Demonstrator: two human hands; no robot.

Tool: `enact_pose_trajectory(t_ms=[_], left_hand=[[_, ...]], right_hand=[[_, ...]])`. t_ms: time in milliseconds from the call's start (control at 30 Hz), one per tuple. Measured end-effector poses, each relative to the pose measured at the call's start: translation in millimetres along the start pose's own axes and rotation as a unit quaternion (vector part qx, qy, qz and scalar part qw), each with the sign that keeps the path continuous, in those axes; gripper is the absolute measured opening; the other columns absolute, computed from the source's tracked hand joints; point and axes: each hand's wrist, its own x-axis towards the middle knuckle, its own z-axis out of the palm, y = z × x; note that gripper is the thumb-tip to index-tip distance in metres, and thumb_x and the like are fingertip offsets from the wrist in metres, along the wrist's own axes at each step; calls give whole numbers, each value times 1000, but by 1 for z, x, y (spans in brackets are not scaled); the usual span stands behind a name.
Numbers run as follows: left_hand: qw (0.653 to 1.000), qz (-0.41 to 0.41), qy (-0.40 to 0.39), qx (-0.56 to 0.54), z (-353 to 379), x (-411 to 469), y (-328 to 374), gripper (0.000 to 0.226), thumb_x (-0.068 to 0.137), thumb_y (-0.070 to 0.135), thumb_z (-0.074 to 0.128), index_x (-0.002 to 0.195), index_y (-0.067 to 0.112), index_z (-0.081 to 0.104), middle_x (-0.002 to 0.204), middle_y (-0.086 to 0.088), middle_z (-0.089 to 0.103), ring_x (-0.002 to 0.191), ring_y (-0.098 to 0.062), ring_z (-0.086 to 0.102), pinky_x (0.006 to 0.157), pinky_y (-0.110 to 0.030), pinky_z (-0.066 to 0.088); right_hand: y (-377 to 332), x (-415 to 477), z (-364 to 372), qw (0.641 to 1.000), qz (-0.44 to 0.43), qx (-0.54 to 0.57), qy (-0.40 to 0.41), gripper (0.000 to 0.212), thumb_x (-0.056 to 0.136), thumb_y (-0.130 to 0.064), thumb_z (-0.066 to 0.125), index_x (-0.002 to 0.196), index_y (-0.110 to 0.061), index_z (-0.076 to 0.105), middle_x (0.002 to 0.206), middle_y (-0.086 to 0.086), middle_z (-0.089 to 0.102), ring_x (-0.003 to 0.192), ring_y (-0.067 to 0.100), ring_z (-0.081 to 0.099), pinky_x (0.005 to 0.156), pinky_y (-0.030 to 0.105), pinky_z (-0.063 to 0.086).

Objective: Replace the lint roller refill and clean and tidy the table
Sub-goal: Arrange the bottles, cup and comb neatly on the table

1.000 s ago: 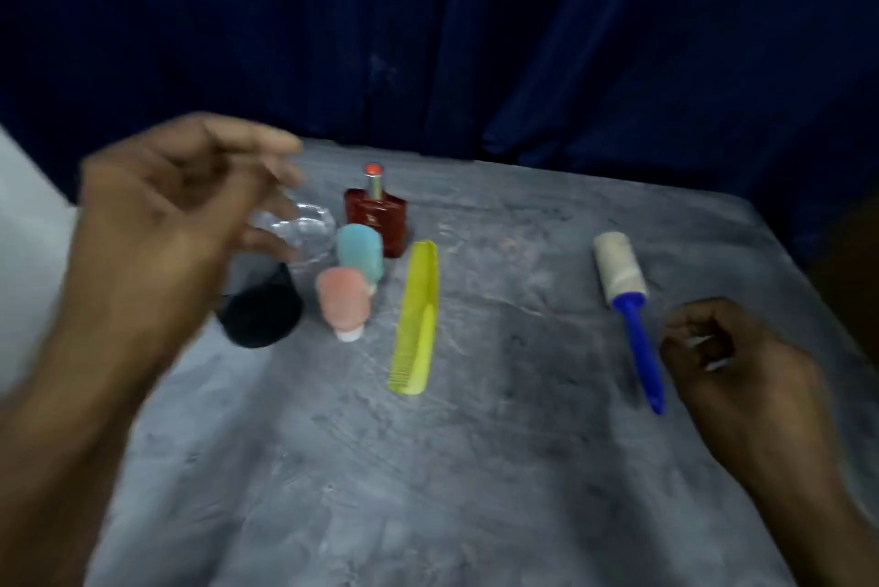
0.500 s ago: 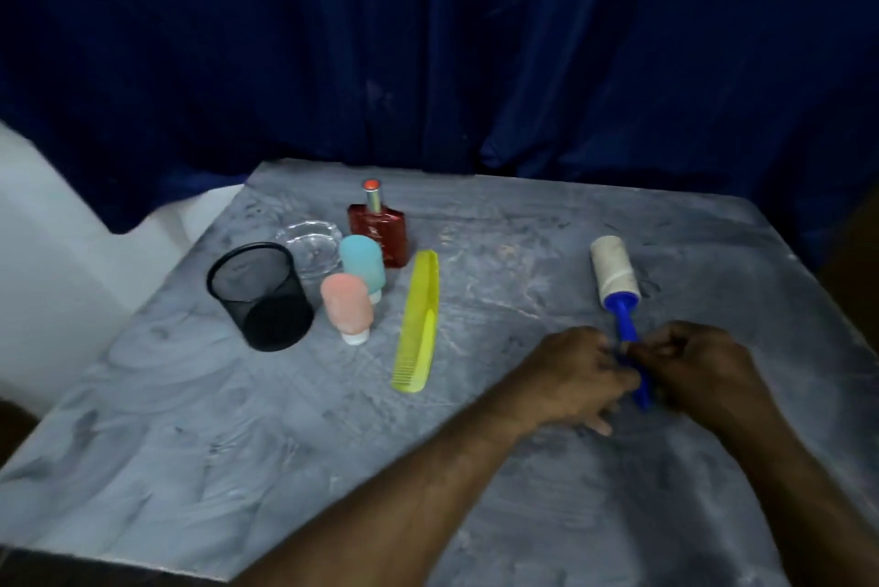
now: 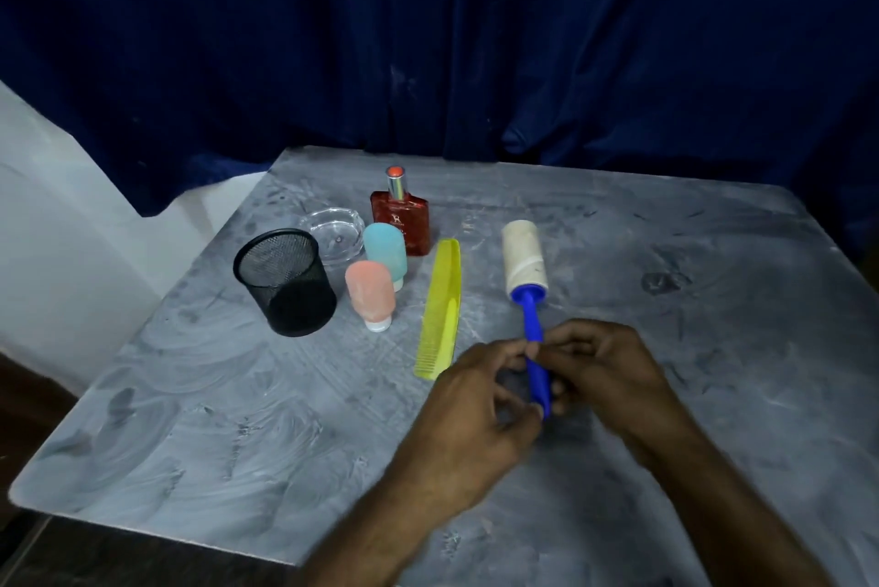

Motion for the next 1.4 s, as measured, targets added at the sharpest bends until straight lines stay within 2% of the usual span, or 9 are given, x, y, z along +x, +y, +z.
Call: enact_pose_trajectory(t_ms=[100, 200, 300, 433, 767, 1133, 1333, 1400], left_hand=[[1000, -4, 27, 5, -12, -14, -8, 60, 88, 10, 73, 143, 32, 60, 127, 16, 66, 87, -5, 75, 76, -19, 61], [999, -16, 33, 1, -19, -18, -13, 61, 90, 10, 73, 144, 34, 59, 124, 17, 66, 89, -4, 74, 77, -26, 64], [999, -29, 24, -7, -22, -15, -15, 60, 91, 11, 72, 144, 35, 59, 123, 21, 64, 91, -5, 72, 78, -34, 66], [999, -36, 18, -15, -20, -13, -17, 60, 92, 11, 73, 145, 33, 59, 124, 22, 65, 92, -5, 73, 77, -37, 67], [999, -34, 22, 17, -20, -12, -22, 60, 89, 22, 78, 146, 29, 59, 128, 16, 64, 85, -10, 75, 72, -35, 66], [998, -54, 25, 17, -17, -10, -24, 59, 91, 14, 76, 145, 29, 59, 127, 17, 63, 89, -8, 74, 74, -39, 67], [997, -62, 30, 16, -17, -11, -24, 60, 90, 11, 76, 145, 28, 59, 120, 11, 68, 86, -11, 75, 75, -40, 67], [998, -60, 32, 15, -18, -12, -24, 59, 90, 10, 76, 144, 28, 60, 123, 13, 66, 86, -13, 75, 75, -42, 67]], right_hand=[[1, 2, 20, 1000, -7, -8, -22, 18, 89, -6, 75, 91, 12, 70, 69, 26, 67, 49, 23, 58, 44, 28, 52], [4, 5, 29, 999, -8, -28, -19, 18, 89, -9, 77, 90, 8, 71, 73, 30, 70, 50, 26, 61, 46, 30, 53], [5, 9, 33, 999, -5, -40, -10, 15, 89, -11, 78, 87, 3, 73, 71, 24, 72, 50, 22, 62, 49, 30, 54], [8, 11, 34, 999, 0, -51, 0, 13, 88, -13, 79, 86, -1, 74, 63, 14, 71, 50, 20, 64, 51, 30, 54], [11, 8, 41, 998, 2, -68, 11, 13, 89, -14, 78, 88, -1, 75, 66, 12, 73, 55, 22, 69, 53, 37, 62], [12, 9, 40, 997, 12, -70, 18, 16, 87, -18, 81, 90, -4, 74, 72, 12, 76, 61, 29, 74, 59, 47, 65], [13, 8, 40, 997, 10, -72, 22, 19, 85, -20, 83, 91, -5, 74, 71, 11, 76, 65, 32, 76, 59, 46, 65], [13, 7, 40, 997, 6, -79, 22, 19, 85, -22, 83, 90, -6, 74, 71, 10, 76, 63, 30, 75, 59, 46, 65]])
